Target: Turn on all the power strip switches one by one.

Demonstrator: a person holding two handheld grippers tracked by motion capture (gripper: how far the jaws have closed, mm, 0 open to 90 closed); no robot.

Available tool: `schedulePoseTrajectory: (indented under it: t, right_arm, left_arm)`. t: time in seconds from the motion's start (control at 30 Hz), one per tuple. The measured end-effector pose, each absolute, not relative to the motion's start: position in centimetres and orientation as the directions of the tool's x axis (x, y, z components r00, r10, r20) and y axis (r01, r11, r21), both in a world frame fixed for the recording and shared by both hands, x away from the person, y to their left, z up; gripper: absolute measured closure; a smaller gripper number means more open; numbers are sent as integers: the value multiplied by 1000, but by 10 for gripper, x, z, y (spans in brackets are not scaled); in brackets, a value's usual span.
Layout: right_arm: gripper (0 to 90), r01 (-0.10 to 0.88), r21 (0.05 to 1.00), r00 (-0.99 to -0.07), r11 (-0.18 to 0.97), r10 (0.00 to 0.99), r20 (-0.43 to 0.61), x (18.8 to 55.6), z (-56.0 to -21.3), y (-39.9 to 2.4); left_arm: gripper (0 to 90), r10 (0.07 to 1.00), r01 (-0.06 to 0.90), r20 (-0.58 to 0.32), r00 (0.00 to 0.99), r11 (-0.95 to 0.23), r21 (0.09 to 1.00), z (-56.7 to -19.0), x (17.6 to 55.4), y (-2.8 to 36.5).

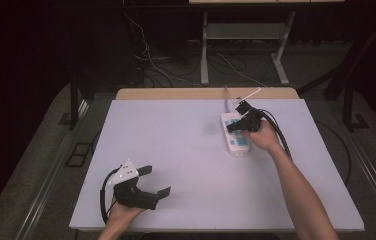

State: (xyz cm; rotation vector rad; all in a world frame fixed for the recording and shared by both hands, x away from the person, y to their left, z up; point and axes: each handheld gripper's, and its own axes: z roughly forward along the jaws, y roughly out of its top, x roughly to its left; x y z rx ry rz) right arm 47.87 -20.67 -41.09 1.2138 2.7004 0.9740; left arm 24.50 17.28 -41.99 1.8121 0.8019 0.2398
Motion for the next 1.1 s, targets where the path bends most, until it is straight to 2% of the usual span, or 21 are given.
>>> schedulePoseTrajectory:
  t: [1.1]
  right_arm:
    - [900, 636, 573, -709, 517, 685, 169, 472, -414, -204]
  left_arm:
    - [0, 623, 405, -209, 754, -189, 895, -420, 243, 172]
